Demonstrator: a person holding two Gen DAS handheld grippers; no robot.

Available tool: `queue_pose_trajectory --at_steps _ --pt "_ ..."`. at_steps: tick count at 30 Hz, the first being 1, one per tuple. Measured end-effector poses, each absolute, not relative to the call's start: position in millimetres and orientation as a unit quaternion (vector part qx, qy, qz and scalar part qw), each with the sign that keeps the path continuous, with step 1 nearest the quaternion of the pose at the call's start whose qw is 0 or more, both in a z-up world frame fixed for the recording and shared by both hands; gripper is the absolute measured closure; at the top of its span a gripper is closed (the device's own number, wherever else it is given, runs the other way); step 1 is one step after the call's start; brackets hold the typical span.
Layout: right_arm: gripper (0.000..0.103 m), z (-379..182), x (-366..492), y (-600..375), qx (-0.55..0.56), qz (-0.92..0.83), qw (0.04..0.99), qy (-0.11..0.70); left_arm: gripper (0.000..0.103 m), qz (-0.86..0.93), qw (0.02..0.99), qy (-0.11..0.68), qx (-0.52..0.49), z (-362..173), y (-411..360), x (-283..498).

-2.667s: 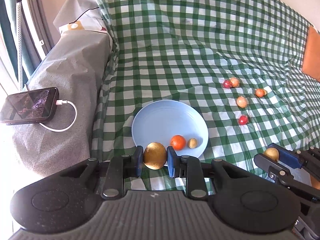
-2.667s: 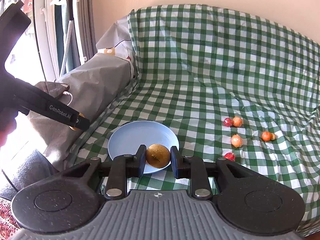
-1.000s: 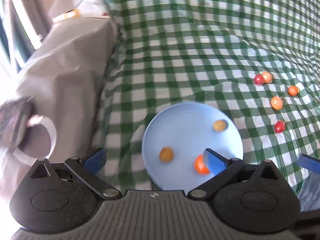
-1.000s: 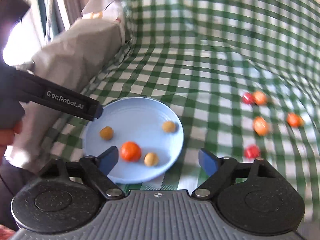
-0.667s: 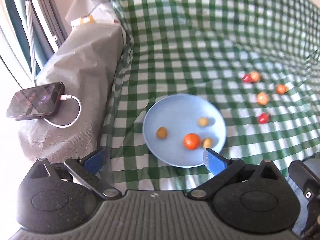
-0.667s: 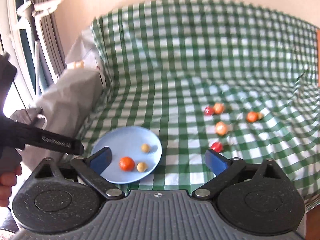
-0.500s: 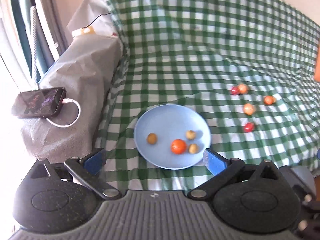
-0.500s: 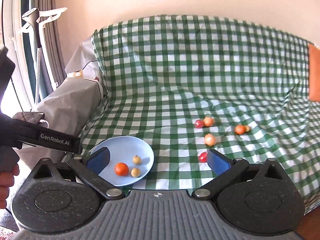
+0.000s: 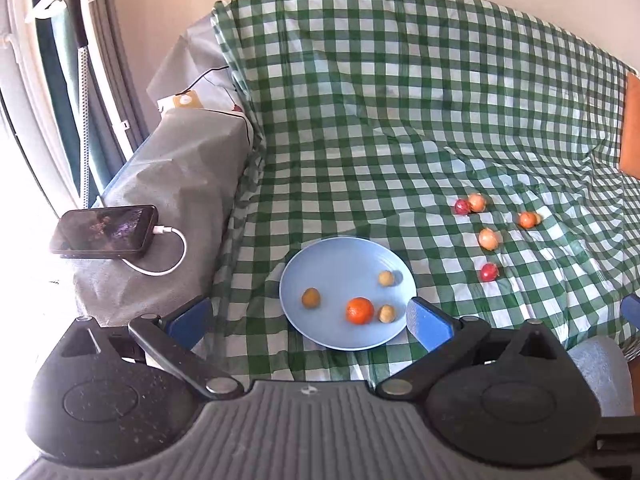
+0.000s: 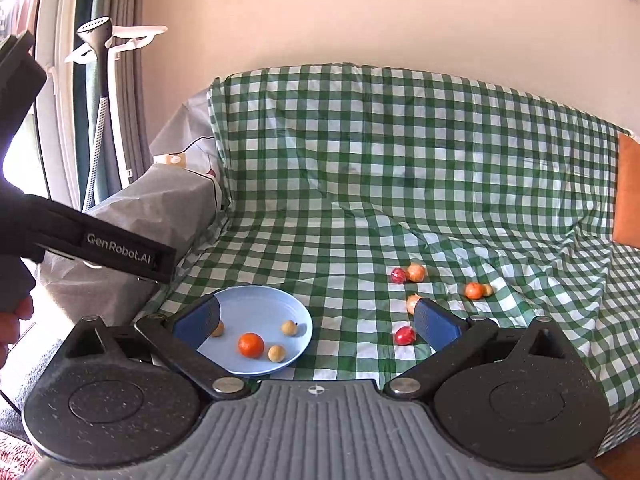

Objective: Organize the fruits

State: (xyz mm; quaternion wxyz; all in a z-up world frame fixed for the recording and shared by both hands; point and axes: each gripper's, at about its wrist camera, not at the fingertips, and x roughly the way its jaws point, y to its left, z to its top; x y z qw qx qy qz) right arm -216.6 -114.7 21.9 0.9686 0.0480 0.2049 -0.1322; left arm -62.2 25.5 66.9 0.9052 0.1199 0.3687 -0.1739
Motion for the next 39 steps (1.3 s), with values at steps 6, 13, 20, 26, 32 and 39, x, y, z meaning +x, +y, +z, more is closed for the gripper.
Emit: queue_pose_trajectory --at_steps 6,13,20,26,32,39 --pt "0.001 18.0 -214.1 -117.7 0.057 -0.124 0.968 0.211 0.0 -0.171 0.902 0.372 0.134 63.1 20.8 -58.2" --pt "0.001 3.8 -202.6 -132.2 0.082 -0.118 0.963 0.228 0.0 -0.158 0.893 0.395 0.149 46.1 14.1 -45.6" --pt "0.001 -23.9 -182.4 -156.7 0.128 -0.127 0.95 0.256 0.0 -0.149 0.874 0.427 0.179 20.5 -11.7 -20.7" --pt "0.001 -44.2 -162.1 -193.6 0.161 -0.143 0.939 0.269 0.0 -0.152 0.862 0.442 0.194 4.8 -49.6 2.9" --pt "0.001 -73.7 -143.1 -264.2 0.181 -0.232 0.915 0.274 0.0 -0.19 0.843 0.458 0.209 -18.9 -119.3 28.1" --pt "0.001 -119.0 -112.0 -363.9 0.184 -0.321 0.883 0.287 0.0 -0.281 0.812 0.447 0.25 -64.4 -228.8 52.7"
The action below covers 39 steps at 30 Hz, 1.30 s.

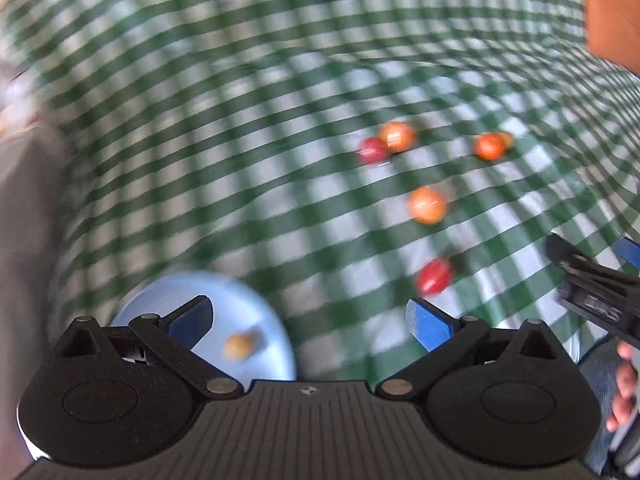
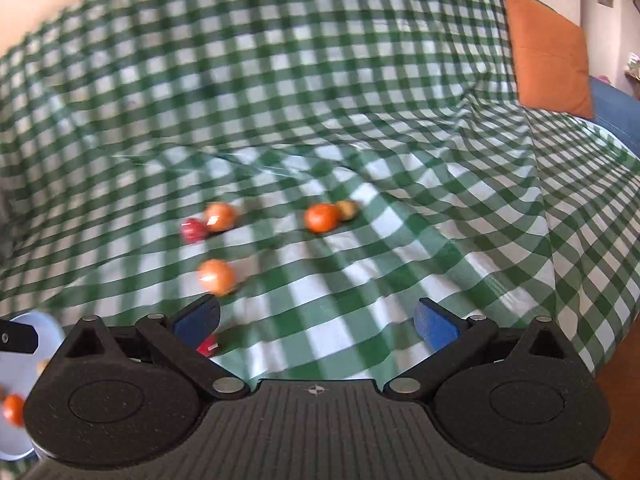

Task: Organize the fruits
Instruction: 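Grasp the bagged orange with the left tool while the right tool grasps a small orange, then carry the bagged orange and small brown fruit over the blue plate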

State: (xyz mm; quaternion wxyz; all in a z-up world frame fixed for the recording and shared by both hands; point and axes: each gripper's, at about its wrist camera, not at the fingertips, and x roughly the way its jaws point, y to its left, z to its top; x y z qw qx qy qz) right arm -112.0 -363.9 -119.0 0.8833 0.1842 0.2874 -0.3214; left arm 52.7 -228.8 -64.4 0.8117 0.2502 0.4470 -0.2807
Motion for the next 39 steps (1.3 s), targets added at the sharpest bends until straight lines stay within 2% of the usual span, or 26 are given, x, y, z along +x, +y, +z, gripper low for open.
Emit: queue_pose_trajectory --at_steps 4,8,11,12,14,20,21,22,23,24,25,31,39 --pt "0.003 -148.4 -80.7 -408.9 0.164 -0.325 0.88 0.305 0.0 -0.328 0.799 0.433 0.258 -92.4 -280.9 60.7" --pt "0.023 -170.7 -46.0 -455.0 0.16 -0.313 0.886 0.303 0.0 -0.348 0.788 0.437 0.259 -120.6 -326.1 73.9" --pt "0.031 -185.2 -18.0 -479.2 0.124 -0.304 0.892 0.312 0.0 -0.349 0.781 0.446 0.262 -139.7 -351.1 86.0" --pt "0.038 -190.6 -9.8 -486.6 0.113 -0.301 0.893 0.316 0.0 -0.347 0.779 0.451 0.264 -146.5 -357.6 90.1" --pt "0.044 -200.2 2.8 -500.6 0.108 -0.295 0.891 0.328 0.0 -0.343 0.774 0.461 0.266 -158.4 -366.2 97.0" --pt "0.041 -211.5 25.9 -510.0 0.087 -0.259 0.912 0.306 0.001 -0.358 0.764 0.475 0.25 -176.2 -362.8 108.6" --pt "0.043 -212.7 29.2 -509.4 0.083 -0.257 0.913 0.305 0.007 -0.363 0.766 0.473 0.243 -174.8 -360.1 107.9" --pt "0.044 -213.5 31.3 -509.0 0.082 -0.257 0.914 0.304 0.03 -0.37 0.767 0.47 0.233 -173.0 -356.9 107.3" --pt "0.051 -213.4 32.1 -508.2 0.083 -0.257 0.914 0.302 0.044 -0.38 0.763 0.47 0.227 -171.1 -355.0 106.0" --pt "0.071 -213.6 31.9 -507.4 0.084 -0.255 0.915 0.3 0.061 -0.385 0.764 0.464 0.23 -169.0 -354.5 104.2" --pt "0.077 -213.2 30.8 -506.2 0.082 -0.257 0.916 0.298 0.061 -0.386 0.765 0.458 0.236 -166.9 -354.9 102.6" --pt "0.078 -197.6 15.4 -507.5 0.113 -0.302 0.899 0.297 0.061 -0.379 0.777 0.444 0.236 -145.2 -350.8 93.9" --pt "0.077 -123.2 -60.1 -458.3 0.138 -0.315 0.906 0.245 0.061 -0.355 0.806 0.423 0.215 -62.2 -280.8 62.5"
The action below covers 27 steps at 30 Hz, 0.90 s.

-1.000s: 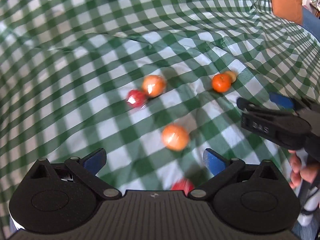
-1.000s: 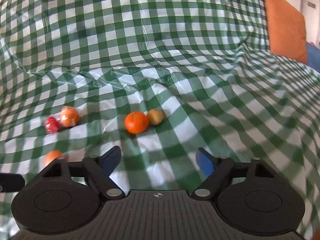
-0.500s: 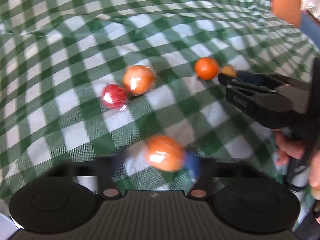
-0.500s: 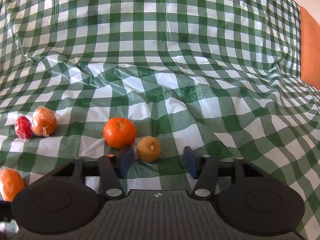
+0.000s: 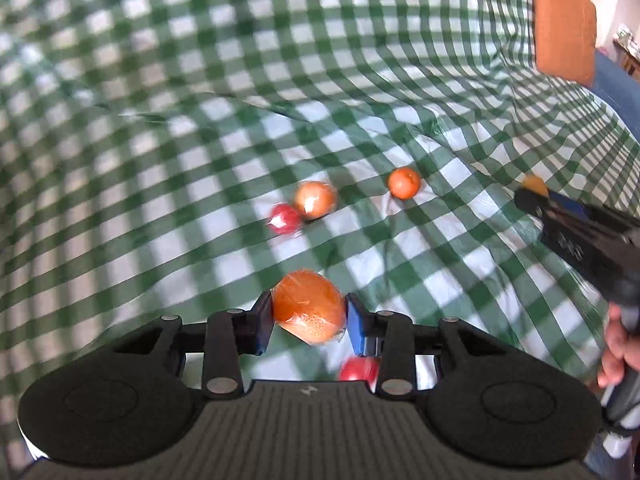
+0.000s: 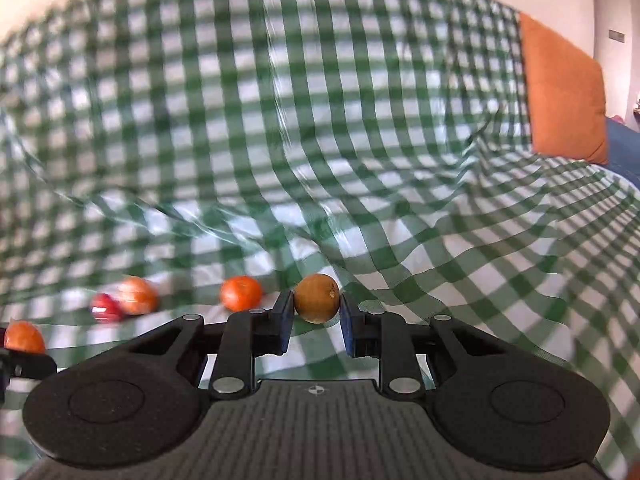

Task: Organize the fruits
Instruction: 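Carry the bagged orange and small brown fruit over the blue plate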

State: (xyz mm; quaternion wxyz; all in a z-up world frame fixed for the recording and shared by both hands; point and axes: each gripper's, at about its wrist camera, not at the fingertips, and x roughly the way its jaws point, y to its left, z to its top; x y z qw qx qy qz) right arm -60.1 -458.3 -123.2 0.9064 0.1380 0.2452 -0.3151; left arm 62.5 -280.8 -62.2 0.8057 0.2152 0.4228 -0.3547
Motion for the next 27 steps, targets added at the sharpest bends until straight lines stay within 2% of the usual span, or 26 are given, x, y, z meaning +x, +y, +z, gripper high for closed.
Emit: queue_pose_trajectory --at_steps 6,15,21,27 --pt "0.077 -78.4 -108.4 -371.9 0.136 -0.234 0.931 0.245 0.061 -0.306 0.825 0.426 0.209 -13.9 -187.9 28.2" --pt "0.077 -34.5 -145.7 -240.6 0.159 -0.078 0.948 0.266 0.061 -0.216 0.852 0.437 0.193 20.6 -48.8 -14.4" --pt "0.077 -17.7 -162.9 -163.1 0.114 -0.008 0.954 0.276 0.061 -0.185 0.86 0.448 0.163 29.8 10.4 -38.8" --pt "0.077 -14.5 -175.1 -114.4 0.047 0.023 0.958 0.281 0.061 -0.189 0.866 0.439 0.145 32.6 38.4 -65.2"
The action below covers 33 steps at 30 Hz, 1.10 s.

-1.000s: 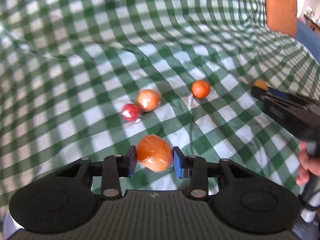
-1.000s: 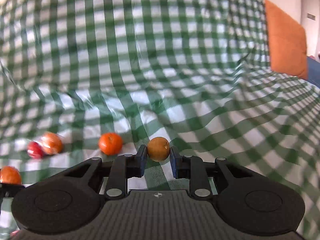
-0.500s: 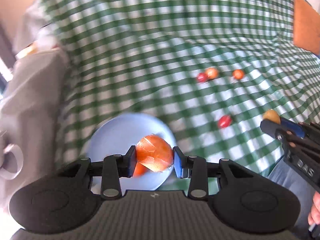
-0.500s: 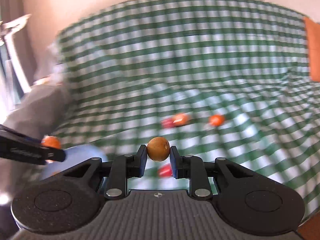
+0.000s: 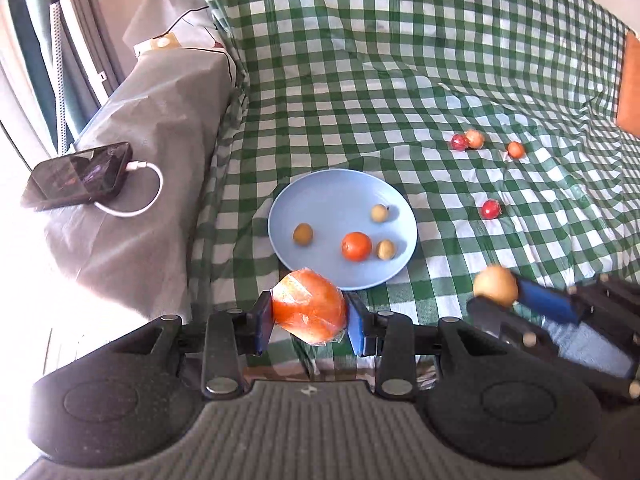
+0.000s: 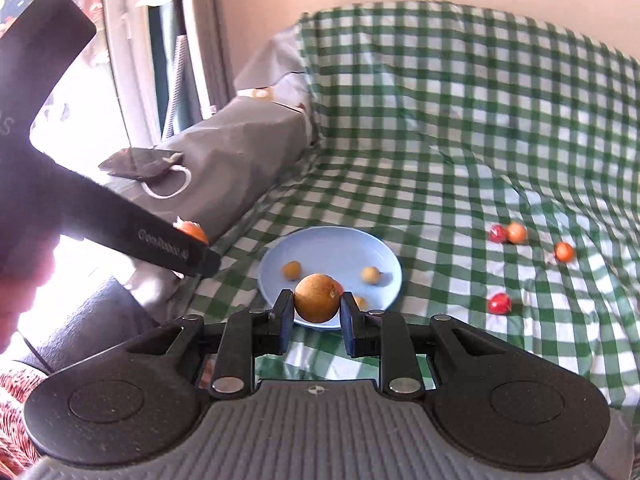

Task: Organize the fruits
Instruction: 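Carry the bagged orange and small brown fruit over the blue plate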

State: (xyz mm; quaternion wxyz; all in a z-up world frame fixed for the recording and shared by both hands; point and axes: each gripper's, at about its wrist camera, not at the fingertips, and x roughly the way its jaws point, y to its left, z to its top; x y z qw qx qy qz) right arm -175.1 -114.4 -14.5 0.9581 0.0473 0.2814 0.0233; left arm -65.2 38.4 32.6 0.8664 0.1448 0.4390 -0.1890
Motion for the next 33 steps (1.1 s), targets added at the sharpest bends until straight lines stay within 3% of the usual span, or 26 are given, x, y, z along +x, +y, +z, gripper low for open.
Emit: queue_pose_trajectory --at_steps 33 --pt "0.077 -13.1 -166.4 -101.6 0.003 0.005 0.95 0.311 0.061 -0.195 0.863 0.449 0.127 14.9 52.2 -52.7"
